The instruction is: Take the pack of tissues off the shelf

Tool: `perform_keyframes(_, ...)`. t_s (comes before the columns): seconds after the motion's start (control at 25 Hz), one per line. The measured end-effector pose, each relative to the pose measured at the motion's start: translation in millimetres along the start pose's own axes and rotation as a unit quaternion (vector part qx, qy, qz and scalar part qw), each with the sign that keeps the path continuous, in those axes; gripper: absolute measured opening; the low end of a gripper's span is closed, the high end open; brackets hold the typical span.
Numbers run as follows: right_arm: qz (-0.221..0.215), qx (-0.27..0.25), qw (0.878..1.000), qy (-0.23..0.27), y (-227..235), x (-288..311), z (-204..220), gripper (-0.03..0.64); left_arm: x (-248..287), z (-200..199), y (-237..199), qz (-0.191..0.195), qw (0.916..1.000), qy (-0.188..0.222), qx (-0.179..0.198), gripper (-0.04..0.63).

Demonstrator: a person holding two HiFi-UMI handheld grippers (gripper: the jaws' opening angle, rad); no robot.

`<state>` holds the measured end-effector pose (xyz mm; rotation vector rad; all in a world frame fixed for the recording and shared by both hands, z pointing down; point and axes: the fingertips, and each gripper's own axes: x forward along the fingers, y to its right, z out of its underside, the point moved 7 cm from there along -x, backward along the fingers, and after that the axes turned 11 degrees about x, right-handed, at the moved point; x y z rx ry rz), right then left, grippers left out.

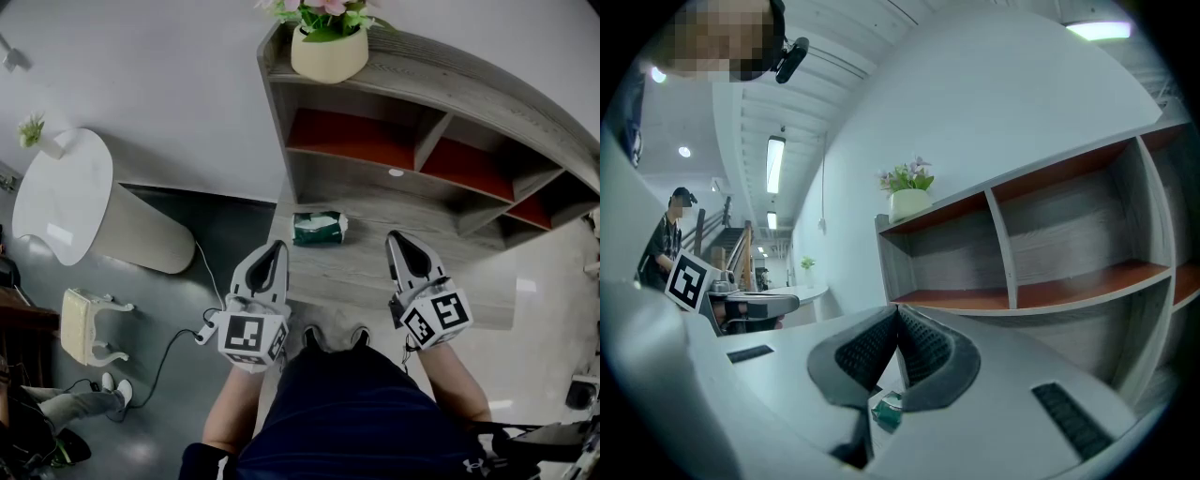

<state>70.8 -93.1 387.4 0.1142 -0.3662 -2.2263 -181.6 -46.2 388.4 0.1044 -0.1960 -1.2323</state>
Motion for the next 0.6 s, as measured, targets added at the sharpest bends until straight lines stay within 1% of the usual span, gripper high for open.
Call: perform_keyframes(0.6,0.005,0.001,1.0,-0.003,-3.5,-0.5,4.2,0.011,-2.1,5.2,-1.6,0.006,1.0,-0.003,-0.002,0.017)
